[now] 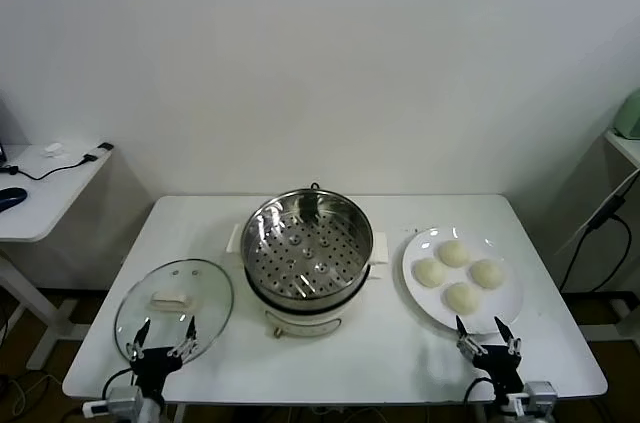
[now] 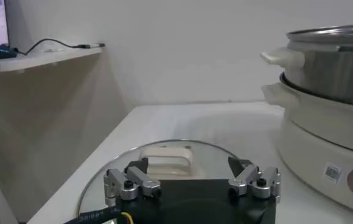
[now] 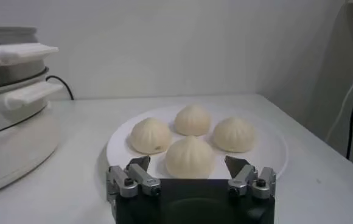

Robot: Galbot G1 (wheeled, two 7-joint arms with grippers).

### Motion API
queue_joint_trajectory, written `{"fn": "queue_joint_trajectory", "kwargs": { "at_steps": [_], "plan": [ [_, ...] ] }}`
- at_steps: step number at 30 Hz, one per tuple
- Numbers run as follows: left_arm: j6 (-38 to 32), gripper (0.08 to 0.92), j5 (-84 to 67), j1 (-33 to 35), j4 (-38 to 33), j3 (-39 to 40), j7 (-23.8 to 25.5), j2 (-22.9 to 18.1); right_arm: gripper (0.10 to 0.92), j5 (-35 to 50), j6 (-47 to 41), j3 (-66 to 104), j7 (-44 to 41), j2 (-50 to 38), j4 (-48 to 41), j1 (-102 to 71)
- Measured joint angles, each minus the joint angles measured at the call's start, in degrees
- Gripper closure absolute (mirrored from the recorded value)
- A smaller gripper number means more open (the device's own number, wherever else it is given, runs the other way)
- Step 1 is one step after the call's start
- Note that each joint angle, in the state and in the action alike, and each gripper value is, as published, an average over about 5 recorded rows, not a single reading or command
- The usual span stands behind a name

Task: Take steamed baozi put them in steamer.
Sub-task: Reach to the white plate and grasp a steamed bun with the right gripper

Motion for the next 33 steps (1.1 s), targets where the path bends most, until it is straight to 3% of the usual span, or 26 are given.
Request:
{"fn": "queue_joint_trajectory", "kwargs": {
  "at_steps": [6,14,24,33],
  "plan": [
    [0.0,0.177,-0.3,-0.3,0.2,0.2,0.1,0.5,0.203,-0.3,-4.5,-0.3,-1.1,-4.6,0.3,4.9],
    [-0.6,0.177,-1.1,-0.7,1.0,0.5,0.0,1.5,0.203,-0.2,-8.6,-6.4,-8.9,-18.0,-6.1,21.0],
    [-1.9,0.177,-1.4,-1.3,2.2,0.9,0.0,2.3,0.203,-3.8,-6.2,-33.7,-33.9,-34.1,-20.6,53.9],
    [-2.8,0.177,-1.0,-1.5,3.3,1.1,0.0,2.7,0.203,-8.0,-0.2,-67.9,-56.4,-35.8,-35.0,87.8]
  ]
}}
